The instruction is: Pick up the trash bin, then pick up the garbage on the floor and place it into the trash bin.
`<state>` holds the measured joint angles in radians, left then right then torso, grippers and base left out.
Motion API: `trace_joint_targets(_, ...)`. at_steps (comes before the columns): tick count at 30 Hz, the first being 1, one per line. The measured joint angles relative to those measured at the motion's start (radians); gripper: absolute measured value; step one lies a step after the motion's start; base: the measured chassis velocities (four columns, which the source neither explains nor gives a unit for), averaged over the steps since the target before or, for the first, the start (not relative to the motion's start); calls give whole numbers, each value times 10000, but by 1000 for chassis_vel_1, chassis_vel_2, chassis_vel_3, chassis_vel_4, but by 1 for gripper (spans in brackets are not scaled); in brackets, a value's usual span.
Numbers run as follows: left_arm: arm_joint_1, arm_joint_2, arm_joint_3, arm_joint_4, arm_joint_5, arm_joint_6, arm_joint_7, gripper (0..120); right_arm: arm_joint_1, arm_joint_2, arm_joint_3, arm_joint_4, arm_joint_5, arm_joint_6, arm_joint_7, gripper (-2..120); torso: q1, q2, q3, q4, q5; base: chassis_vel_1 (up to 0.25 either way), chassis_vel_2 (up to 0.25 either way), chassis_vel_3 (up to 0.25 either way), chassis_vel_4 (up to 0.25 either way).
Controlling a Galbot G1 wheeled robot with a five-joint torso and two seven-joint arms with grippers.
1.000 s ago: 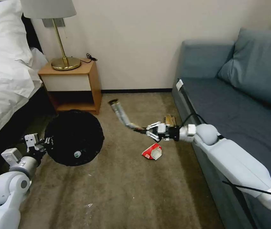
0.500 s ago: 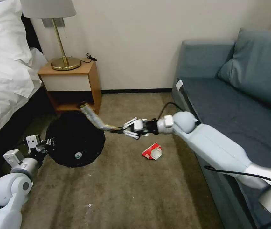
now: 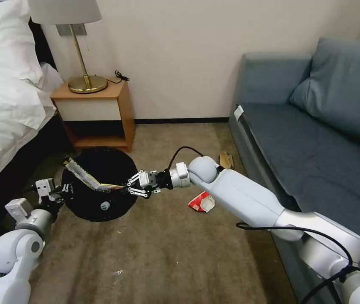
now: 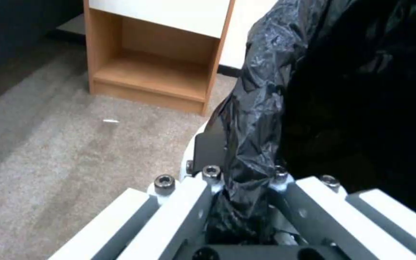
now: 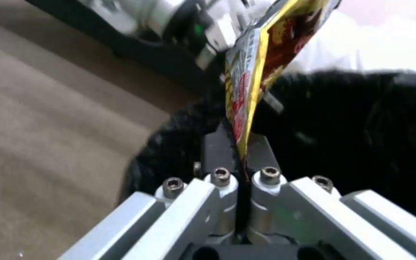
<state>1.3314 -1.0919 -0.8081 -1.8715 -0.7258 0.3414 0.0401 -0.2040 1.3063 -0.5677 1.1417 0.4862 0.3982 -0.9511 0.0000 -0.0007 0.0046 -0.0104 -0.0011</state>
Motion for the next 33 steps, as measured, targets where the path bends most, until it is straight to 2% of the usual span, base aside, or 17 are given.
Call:
trace_joint_targets(7, 139, -25, 2, -196, 15, 10, 2, 1, 145, 248, 130, -873, -353, 199, -48, 0, 0, 0, 0, 0, 0, 0, 0, 0, 0)
trace_joint_targets(14, 174, -18, -7, -283, 5, 29, -23, 1, 123, 267, 124, -995, -676, 306, 9, 0, 1, 0, 0, 0, 0, 0, 0, 0, 0)
trace_joint_targets(21, 238, -25, -16, -377, -8, 61, -39, 1, 69, 399, 132, -1482, -1330, 796, 250, 0, 0, 0, -1, -1, 0, 0, 0, 0, 0)
trace_joint_targets(22, 246, -25, -17, -382, -10, 70, -39, 1, 65, 421, 131, -1531, -1379, 848, 275, 2, 1, 0, -1, 0, 1, 0, 0, 0, 0)
trace_joint_targets(23, 255, -22, -22, -386, -14, 81, -41, 1, 55, 472, 112, -1591, -1437, 902, 377, 10, 0, 0, 0, 1, 0, 0, 0, 0, 0)
trace_joint_targets(24, 255, -22, -22, -386, -14, 81, -41, 1, 55, 472, 112, -1591, -1437, 902, 377, 10, 0, 0, 0, 1, 0, 0, 0, 0, 0)
trace_joint_targets(26, 236, -19, -26, -385, -18, 94, -50, 1, 81, 530, 66, -1599, -1391, 911, 452, 22, 0, 0, 0, 1, 0, 0, 0, 0, 0)
trace_joint_targets(29, 215, -20, -14, -385, -20, 102, -55, 1, 119, 551, 67, -1605, -1362, 914, 451, 25, 1, 0, 0, 1, 0, 0, 0, 0, 0)
trace_joint_targets(31, 148, -32, 57, -359, -29, 130, -55, 1, 240, 607, 58, -1603, -1226, 918, 545, 38, 0, 0, -1, 0, -1, 0, 0, 0, 0)
trace_joint_targets(32, 148, -32, 57, -359, -29, 130, -55, 1, 240, 607, 58, -1603, -1226, 918, 545, 38, 0, 0, -1, 0, -1, 0, 0, 0, 0)
trace_joint_targets(33, 107, -36, 82, -329, -31, 144, -58, 1, 286, 644, 65, -1629, -1096, 923, 641, 47, 0, 1, -1, 0, 1, 0, 0, 0, 0)
